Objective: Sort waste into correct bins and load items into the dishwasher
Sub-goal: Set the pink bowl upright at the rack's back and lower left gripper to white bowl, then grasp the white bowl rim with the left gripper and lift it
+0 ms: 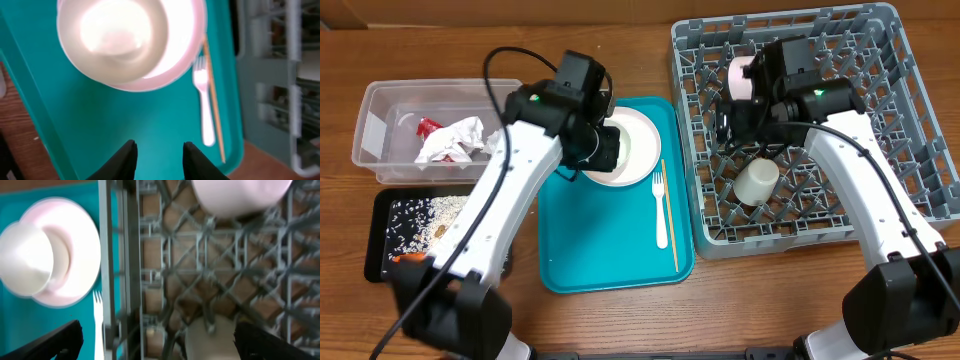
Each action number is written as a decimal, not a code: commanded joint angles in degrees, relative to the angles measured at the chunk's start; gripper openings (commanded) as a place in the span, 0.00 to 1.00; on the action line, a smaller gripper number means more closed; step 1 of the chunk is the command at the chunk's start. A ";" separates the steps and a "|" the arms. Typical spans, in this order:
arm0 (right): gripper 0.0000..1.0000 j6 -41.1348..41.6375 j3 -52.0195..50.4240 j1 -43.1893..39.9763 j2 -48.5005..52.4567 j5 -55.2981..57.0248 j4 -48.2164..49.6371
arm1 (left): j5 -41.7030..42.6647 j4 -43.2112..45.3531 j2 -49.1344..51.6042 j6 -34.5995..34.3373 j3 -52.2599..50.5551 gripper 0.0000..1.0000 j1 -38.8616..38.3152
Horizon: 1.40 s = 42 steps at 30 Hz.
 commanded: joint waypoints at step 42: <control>1.00 0.63 1.33 0.13 -2.16 -1.99 -9.07 | -8.81 13.14 17.49 -7.26 -0.76 0.40 5.90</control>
